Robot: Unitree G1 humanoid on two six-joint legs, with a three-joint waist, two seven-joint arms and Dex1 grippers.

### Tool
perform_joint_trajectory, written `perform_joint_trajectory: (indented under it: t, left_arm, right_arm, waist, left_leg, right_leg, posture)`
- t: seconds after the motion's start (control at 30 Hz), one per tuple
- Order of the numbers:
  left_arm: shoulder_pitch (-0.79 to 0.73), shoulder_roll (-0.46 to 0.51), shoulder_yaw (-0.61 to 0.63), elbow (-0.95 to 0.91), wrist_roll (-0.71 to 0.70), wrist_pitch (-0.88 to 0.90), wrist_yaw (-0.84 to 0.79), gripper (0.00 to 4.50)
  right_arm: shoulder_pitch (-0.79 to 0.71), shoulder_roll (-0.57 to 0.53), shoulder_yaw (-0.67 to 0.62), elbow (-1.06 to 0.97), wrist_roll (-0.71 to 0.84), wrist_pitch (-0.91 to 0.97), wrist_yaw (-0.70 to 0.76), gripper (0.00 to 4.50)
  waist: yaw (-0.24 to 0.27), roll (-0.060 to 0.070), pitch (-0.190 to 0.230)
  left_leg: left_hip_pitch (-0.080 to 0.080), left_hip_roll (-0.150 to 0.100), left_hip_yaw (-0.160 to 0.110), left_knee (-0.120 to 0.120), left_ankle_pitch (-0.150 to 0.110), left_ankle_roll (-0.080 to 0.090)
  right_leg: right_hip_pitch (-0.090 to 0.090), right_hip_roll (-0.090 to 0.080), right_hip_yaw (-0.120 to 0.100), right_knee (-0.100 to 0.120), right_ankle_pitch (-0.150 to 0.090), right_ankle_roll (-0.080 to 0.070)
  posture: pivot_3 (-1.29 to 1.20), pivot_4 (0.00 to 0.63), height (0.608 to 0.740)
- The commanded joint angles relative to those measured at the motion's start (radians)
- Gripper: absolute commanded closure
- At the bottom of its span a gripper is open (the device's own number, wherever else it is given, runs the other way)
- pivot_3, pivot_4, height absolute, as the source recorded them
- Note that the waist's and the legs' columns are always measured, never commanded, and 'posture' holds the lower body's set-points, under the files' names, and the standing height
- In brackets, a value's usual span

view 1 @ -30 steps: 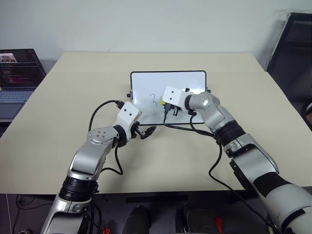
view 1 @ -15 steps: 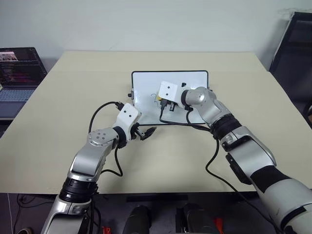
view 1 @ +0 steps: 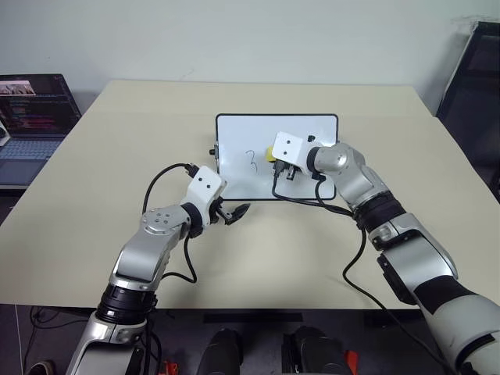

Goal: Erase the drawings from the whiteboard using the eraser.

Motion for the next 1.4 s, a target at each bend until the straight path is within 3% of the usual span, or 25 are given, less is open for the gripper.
perform_joint_trajectory:
  t: [0.03, 0.4, 0.67, 0.8, 1.03, 1.23, 1.4]
  left_arm:
    - [-0.014, 0.007, 0.011, -0.017, 0.0, -0.015, -0.003, 0.0]
    - [-0.006, -0.046, 0.115, -0.054, -0.036, 0.007, 0.099, 0.0]
    - [0.033, -0.093, 0.203, -0.09, -0.078, -0.001, 0.165, 0.0]
    - [0.039, -0.094, 0.204, -0.087, -0.081, -0.021, 0.165, 0.0]
    - [0.028, -0.098, 0.194, -0.09, -0.081, -0.015, 0.175, 0.0]
    - [0.018, -0.098, 0.183, -0.098, -0.083, 0.002, 0.189, 0.0]
    - [-0.002, -0.083, 0.17, -0.085, -0.067, 0.007, 0.188, 0.0]
  right_arm:
    - [0.028, -0.008, -0.054, -0.075, 0.052, 0.06, 0.019, 3.41]
    - [0.248, 0.024, -0.303, -0.654, 0.381, 0.376, 0.049, 3.41]
    - [0.59, 0.045, -0.448, -1.025, 0.561, 0.459, -0.054, 3.41]
    - [0.743, 0.027, -0.436, -1.08, 0.55, 0.403, -0.087, 3.41]
    - [0.839, 0.031, -0.358, -1.097, 0.529, 0.329, -0.134, 3.41]
    - [0.804, 0.023, -0.3, -1.067, 0.518, 0.322, -0.149, 3.41]
    - [0.671, -0.038, -0.223, -0.99, 0.427, 0.312, -0.142, 3.41]
  waist:
    - [0.0, 0.0, 0.0]
    - [0.005, 0.0, 0.0]
    - [0.016, 0.0, 0.0]
    - [0.016, 0.0, 0.0]
    - [0.012, 0.0, 0.0]
    - [0.015, 0.0, 0.0]
    - [0.015, 0.0, 0.0]
  left_leg:
    - [0.0, 0.0, 0.0, 0.0, 0.0, 0.0]
    - [-0.012, 0.001, -0.003, -0.004, 0.0, 0.0]
    - [-0.016, 0.0, -0.003, -0.003, 0.0, 0.0]
    - [-0.014, 0.0, -0.003, -0.003, 0.0, 0.0]
    - [-0.013, 0.001, -0.001, -0.003, 0.0, 0.0]
    - [-0.013, 0.0, -0.002, -0.003, 0.0, 0.0]
    - [-0.013, 0.0, -0.002, -0.002, 0.0, 0.0]
  right_leg:
    - [0.0, 0.0, 0.0, 0.0, 0.0, 0.0]
    - [-0.009, 0.0, 0.0, -0.007, 0.0, 0.0]
    - [-0.012, -0.001, 0.0, -0.007, 0.0, 0.0]
    - [-0.01, -0.001, 0.0, -0.006, 0.0, 0.0]
    - [-0.011, 0.0, -0.001, -0.006, 0.0, 0.0]
    - [-0.011, 0.0, -0.001, -0.006, 0.0, 0.0]
    - [-0.01, 0.001, -0.002, -0.006, 0.0, 0.0]
  posture:
    - [0.0, 0.15, 0.74]
    - [0.0, 0.15, 0.74]
    - [0.0, 0.15, 0.74]
    - [0.0, 0.15, 0.74]
    - [0.0, 0.15, 0.74]
    - [0.0, 0.15, 0.74]
    - [0.0, 0.15, 0.74]
